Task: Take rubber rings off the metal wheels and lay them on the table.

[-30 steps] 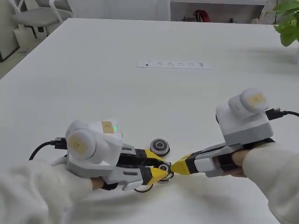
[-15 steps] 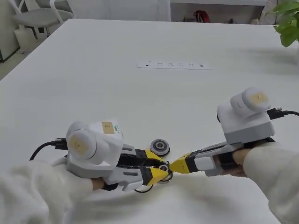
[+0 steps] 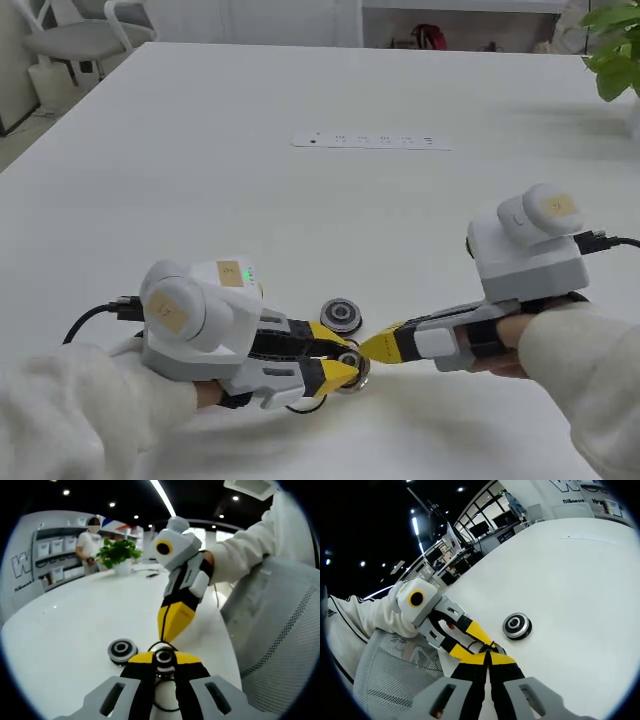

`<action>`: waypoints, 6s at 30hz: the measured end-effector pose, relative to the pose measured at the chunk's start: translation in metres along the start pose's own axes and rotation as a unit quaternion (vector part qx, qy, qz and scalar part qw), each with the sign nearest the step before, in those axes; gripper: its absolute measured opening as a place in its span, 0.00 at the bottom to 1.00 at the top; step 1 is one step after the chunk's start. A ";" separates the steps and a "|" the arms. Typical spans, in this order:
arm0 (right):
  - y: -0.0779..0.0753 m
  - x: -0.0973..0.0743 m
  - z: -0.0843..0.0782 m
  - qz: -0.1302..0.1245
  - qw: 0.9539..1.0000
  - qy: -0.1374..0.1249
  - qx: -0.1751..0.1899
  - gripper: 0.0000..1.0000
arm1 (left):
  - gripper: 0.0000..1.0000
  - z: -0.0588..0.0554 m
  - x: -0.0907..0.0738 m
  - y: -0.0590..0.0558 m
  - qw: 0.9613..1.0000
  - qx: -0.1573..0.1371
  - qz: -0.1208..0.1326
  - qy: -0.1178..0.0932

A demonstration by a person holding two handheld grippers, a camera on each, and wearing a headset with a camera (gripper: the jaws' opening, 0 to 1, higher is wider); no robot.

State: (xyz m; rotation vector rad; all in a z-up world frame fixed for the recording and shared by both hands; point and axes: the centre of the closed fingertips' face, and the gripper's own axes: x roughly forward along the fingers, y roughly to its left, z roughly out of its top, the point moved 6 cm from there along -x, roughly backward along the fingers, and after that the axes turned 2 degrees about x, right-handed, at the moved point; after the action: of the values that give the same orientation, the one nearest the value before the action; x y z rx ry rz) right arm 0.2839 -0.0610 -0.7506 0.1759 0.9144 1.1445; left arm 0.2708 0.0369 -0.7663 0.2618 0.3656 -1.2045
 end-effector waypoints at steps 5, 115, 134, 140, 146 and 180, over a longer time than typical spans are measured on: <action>-0.001 0.000 -0.003 -0.008 1.000 0.005 0.002 0.00 | 0.14 0.001 0.000 0.000 1.000 0.001 -0.001 0.003; 0.035 0.027 -0.014 0.054 0.997 0.052 -0.029 0.00 | 0.95 0.006 -0.085 -0.013 0.999 -0.019 0.033 0.018; 0.029 0.029 -0.019 0.027 0.995 0.074 -0.060 0.00 | 0.93 0.006 -0.084 -0.014 0.999 -0.023 0.028 0.018; 0.028 0.028 -0.020 0.024 0.995 0.074 -0.059 0.00 | 0.93 0.006 -0.084 -0.015 0.999 -0.021 0.027 0.020; 0.027 0.028 -0.023 0.023 0.994 0.084 -0.060 0.00 | 0.92 0.005 -0.084 -0.015 0.999 -0.021 0.025 0.021; 0.011 -0.002 0.007 -0.005 0.999 -0.001 -0.041 0.02 | 0.90 0.007 -0.082 -0.018 0.999 -0.018 0.020 0.024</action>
State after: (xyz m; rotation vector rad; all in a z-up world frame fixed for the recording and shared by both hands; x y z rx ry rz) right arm 0.2807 -0.0549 -0.7389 0.1051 0.8642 1.1709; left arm 0.2295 0.0984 -0.7269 0.2659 0.4220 -1.1531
